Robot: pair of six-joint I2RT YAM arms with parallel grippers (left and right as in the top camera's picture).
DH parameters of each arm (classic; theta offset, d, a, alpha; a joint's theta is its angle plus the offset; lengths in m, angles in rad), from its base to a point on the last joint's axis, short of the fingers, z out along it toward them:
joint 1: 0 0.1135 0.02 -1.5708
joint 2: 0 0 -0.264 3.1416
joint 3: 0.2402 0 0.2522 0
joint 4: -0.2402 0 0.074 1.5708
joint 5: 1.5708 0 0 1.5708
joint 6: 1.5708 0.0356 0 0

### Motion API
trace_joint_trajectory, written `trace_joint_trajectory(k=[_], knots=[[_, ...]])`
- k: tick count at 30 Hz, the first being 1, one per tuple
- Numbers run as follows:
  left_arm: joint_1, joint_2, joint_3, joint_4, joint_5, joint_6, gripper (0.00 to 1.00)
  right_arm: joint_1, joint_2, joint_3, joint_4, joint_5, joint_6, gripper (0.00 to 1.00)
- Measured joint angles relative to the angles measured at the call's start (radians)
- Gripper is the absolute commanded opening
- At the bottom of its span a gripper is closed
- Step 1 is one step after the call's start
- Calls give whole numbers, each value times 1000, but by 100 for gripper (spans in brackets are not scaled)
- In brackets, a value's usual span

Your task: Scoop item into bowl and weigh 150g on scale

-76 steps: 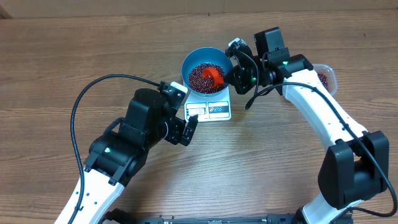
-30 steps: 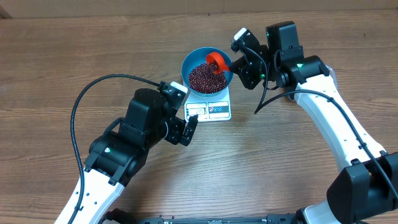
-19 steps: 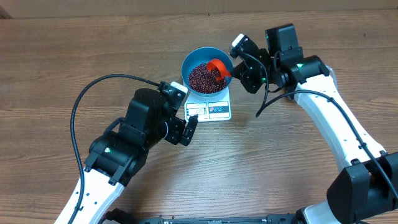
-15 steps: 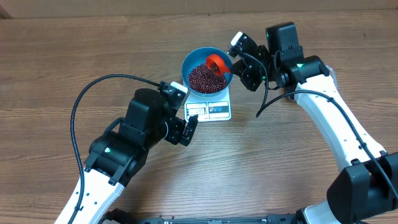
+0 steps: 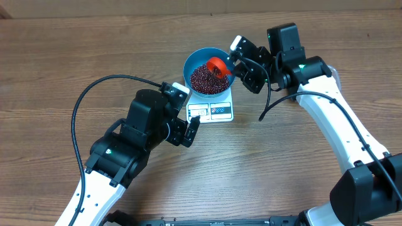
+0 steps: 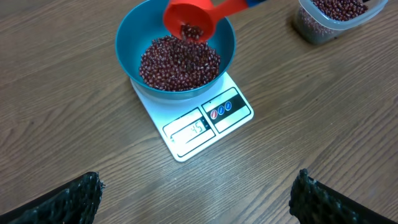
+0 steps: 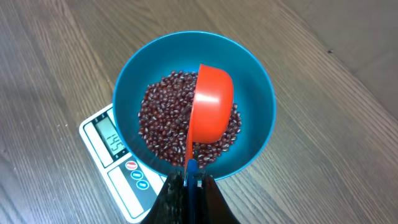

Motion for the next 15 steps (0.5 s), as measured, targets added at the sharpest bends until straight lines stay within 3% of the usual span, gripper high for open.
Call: trace_joint_trajectory(k=[15], knots=[[0,0,0,0,0,0,99,6,0,0,16,-5,-2,4]])
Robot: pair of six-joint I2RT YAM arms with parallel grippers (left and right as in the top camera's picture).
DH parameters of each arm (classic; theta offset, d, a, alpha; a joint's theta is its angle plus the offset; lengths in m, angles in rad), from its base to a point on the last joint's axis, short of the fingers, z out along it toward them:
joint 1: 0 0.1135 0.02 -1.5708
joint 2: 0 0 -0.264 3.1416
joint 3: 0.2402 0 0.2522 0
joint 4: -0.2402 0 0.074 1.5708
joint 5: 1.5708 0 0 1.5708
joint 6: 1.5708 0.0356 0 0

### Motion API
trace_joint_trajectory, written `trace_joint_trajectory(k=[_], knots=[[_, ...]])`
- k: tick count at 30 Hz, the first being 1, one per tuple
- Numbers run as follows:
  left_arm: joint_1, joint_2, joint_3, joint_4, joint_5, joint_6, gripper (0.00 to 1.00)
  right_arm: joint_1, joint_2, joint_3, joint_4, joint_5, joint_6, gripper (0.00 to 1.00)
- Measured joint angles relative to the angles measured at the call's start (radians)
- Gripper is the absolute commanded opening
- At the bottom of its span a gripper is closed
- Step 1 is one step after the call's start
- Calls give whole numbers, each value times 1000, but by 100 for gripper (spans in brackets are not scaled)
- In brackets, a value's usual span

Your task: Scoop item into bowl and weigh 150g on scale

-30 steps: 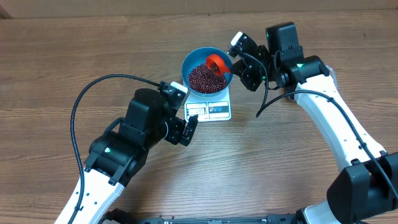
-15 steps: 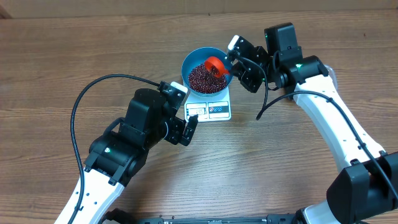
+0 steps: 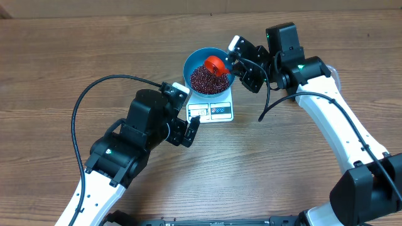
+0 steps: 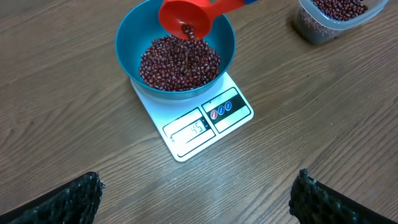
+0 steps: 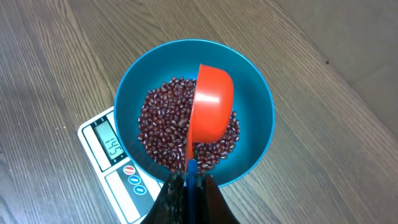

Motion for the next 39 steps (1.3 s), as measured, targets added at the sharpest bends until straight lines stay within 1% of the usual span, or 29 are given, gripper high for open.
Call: trace_joint_trajectory(k=[2,8,12,19,34,39], knots=[[0,0,0,0,0,0,100,0,0,0,-1,-2,39,4],[0,0,0,0,0,0,99,0,0,0,-2,-3,272,4],[0,0,0,0,0,0,100,0,0,0,-2,-5,348,4],[0,0,0,0,0,0,100,0,0,0,-2,-5,392,4],[0,0,0,0,0,0,99,0,0,0,-2,-6,400,4],[0,0,0,0,0,0,99,0,0,0,-2,-60,459,4]])
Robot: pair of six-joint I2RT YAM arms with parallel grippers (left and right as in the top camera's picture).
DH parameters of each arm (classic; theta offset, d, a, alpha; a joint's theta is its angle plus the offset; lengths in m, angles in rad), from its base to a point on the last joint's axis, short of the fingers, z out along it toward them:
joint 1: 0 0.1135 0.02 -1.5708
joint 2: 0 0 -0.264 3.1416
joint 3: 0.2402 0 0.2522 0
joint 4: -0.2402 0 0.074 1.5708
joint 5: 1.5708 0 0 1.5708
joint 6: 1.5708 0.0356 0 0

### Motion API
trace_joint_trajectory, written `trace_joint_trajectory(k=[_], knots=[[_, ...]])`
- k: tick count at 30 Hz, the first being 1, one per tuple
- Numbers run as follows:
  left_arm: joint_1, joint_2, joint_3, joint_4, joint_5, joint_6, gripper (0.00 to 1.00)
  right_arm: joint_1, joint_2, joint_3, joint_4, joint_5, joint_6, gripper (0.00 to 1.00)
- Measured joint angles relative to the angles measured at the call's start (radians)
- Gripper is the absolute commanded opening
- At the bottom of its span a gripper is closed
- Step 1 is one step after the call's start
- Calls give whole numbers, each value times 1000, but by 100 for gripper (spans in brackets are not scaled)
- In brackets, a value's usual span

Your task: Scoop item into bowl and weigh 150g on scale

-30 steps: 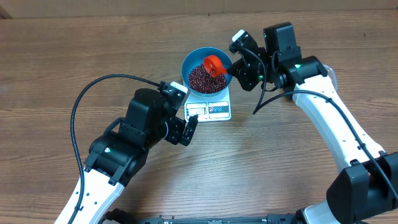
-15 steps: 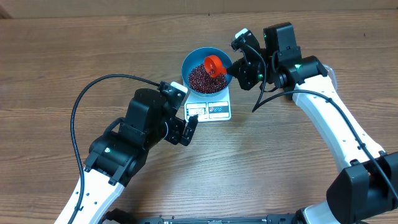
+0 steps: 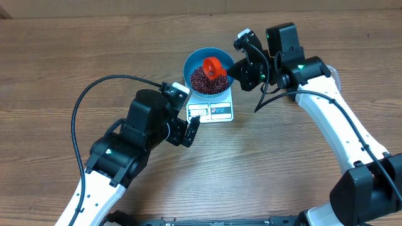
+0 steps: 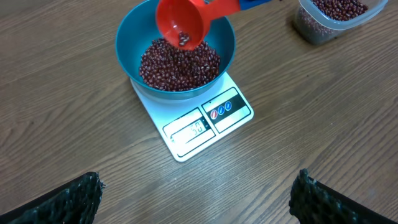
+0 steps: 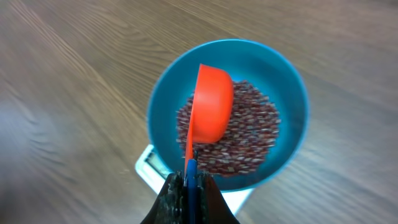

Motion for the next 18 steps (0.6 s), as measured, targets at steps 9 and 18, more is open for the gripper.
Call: trace_joint_trajectory(k=[9,18], knots=[[0,0,0,0,0,0,100,-53,0,0,34,-135,235,4],[0,0,0,0,0,0,100,-193,-8,0,-15,-248,299,4]])
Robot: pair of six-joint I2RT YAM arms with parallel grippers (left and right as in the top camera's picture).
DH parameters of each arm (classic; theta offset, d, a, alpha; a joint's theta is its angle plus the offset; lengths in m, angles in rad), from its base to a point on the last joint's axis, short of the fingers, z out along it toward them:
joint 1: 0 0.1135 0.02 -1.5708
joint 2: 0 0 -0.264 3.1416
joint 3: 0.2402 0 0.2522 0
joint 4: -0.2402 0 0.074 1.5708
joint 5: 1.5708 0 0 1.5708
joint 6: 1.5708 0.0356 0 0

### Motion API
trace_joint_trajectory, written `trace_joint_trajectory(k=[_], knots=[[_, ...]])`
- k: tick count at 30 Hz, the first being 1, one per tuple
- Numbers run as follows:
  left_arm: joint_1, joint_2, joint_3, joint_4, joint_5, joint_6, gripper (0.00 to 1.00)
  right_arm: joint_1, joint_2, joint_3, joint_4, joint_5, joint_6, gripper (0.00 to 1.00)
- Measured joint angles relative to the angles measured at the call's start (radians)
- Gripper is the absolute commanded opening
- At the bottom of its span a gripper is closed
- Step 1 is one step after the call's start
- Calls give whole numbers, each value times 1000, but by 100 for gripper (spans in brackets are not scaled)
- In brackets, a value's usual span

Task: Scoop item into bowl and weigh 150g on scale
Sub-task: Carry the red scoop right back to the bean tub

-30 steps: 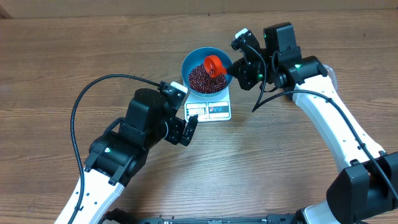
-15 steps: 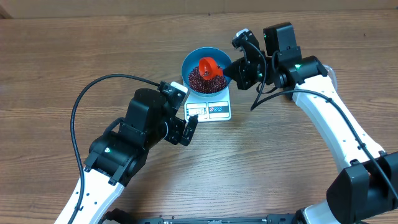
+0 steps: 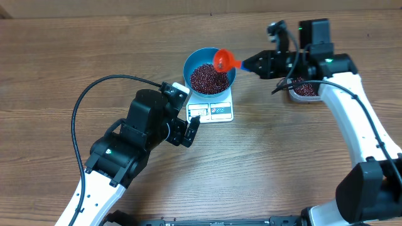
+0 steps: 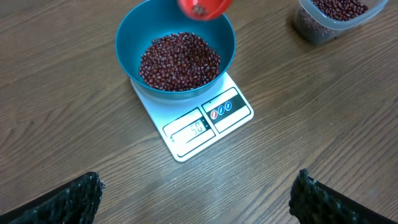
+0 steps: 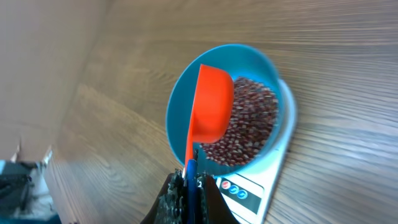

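Note:
A blue bowl [image 3: 209,71] holding dark red beans [image 4: 179,60] sits on a small white scale [image 3: 211,110]; the scale's display [image 4: 194,130] seems to read about 150. My right gripper [image 5: 189,182] is shut on the blue handle of an orange scoop [image 3: 223,60], which hangs over the bowl's right rim, a few beans left in it [image 4: 200,9]. A clear tub of beans [image 3: 304,88] stands under the right arm. My left gripper [image 4: 196,190] is open over bare wood in front of the scale.
The wooden table [image 3: 282,157] carries the scale, bowl and tub [image 4: 336,18]. A black cable [image 3: 85,103] loops off the left arm. The left arm's body lies just left of the scale.
My right arm has pulled back to the right, carrying the scoop from over the bowl's middle to its right rim and higher. The display still reads about 150. The left gripper has not moved.
The scoop was tipped over the bowl with the display near 145. It stayed tipped there with beans dropping from it. Then the display showed about 150 with few beans in the scoop, and now the scoop is at the bowl's right edge.

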Motion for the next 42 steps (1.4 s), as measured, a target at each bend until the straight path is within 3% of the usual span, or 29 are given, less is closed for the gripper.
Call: trace_joint_trajectory(k=[15,25,29,36,42], knots=[[0,0,0,0,0,0,100,-343,-119,0,-173,69,6,4],[0,0,0,0,0,0,99,-405,-119,0,-280,381,-14,4],[0,0,0,0,0,0,99,-404,-119,0,-293,444,-99,4],[0,0,0,0,0,0,99,-404,-119,0,-299,481,-400,4],[0,0,0,0,0,0,100,-402,-119,0,-287,489,-568,4]])
